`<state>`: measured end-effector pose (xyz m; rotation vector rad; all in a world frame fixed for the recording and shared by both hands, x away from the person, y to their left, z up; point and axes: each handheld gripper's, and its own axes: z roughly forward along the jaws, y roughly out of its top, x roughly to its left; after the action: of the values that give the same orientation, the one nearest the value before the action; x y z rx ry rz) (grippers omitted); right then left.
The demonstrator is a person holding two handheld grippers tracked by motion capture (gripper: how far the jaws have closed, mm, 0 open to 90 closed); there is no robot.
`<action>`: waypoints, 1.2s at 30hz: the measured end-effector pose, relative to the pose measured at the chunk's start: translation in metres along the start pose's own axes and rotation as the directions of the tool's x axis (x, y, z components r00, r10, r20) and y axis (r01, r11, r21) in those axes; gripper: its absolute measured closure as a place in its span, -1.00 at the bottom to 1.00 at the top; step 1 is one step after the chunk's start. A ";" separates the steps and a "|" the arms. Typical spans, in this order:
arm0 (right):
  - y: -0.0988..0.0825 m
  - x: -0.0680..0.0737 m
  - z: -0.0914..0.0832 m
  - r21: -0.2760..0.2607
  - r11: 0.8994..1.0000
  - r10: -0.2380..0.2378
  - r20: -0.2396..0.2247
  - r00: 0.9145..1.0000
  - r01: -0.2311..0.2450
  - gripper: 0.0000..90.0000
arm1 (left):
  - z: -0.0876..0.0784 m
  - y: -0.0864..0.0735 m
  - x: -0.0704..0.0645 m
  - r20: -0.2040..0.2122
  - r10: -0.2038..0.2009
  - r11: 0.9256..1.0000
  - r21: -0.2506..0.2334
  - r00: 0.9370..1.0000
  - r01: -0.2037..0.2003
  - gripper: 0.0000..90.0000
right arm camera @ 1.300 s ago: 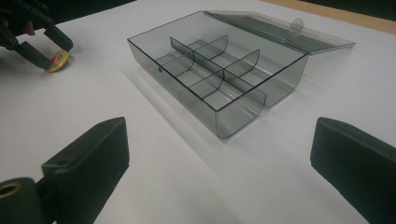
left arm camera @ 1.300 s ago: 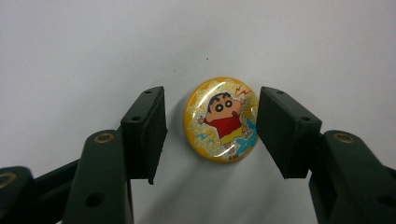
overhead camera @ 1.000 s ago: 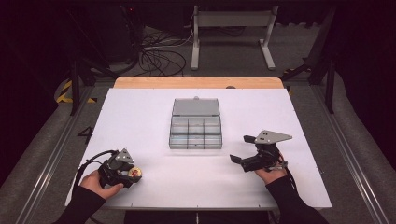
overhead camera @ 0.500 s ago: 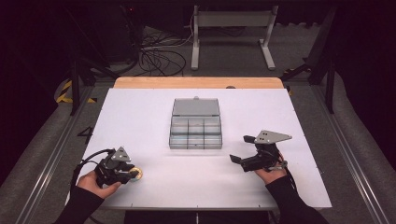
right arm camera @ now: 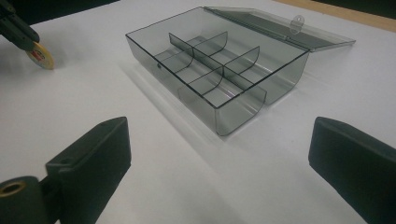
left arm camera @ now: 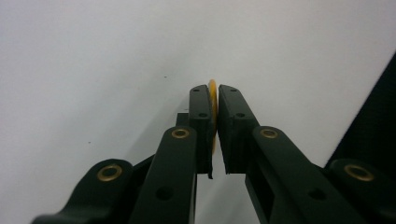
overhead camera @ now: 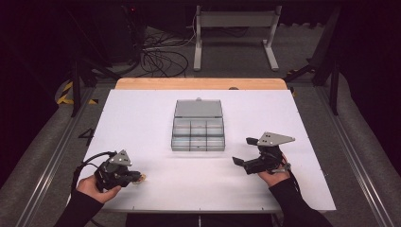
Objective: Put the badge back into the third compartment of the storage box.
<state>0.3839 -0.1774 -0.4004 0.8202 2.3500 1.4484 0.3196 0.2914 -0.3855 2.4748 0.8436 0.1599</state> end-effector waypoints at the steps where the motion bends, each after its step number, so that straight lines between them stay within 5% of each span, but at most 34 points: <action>1: 0.000 0.000 0.000 0.000 1.000 -0.001 0.000 1.000 0.001 -0.86 | 0.000 0.000 0.000 0.000 -0.001 1.000 -0.001 1.000 0.001 0.90; 14: 0.000 0.000 0.000 -0.004 1.000 -0.001 -0.004 1.000 0.001 -0.86 | -0.003 0.002 0.000 -0.004 -0.013 1.000 0.011 1.000 0.013 0.92; 26: 0.000 0.000 0.001 -0.001 1.000 -0.004 -0.005 1.000 0.004 -0.86 | -0.017 0.007 0.001 -0.002 -0.026 0.994 -0.108 1.000 0.026 0.92; 36: 0.000 0.000 0.000 -0.001 1.000 -0.003 -0.002 1.000 0.003 -0.86 | -0.025 0.021 0.001 -0.032 -0.045 0.975 -0.219 0.998 0.037 0.92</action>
<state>0.3841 -0.1770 -0.4005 0.8157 2.3510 1.4492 0.3249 0.2886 -0.3533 2.2537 0.8442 0.2695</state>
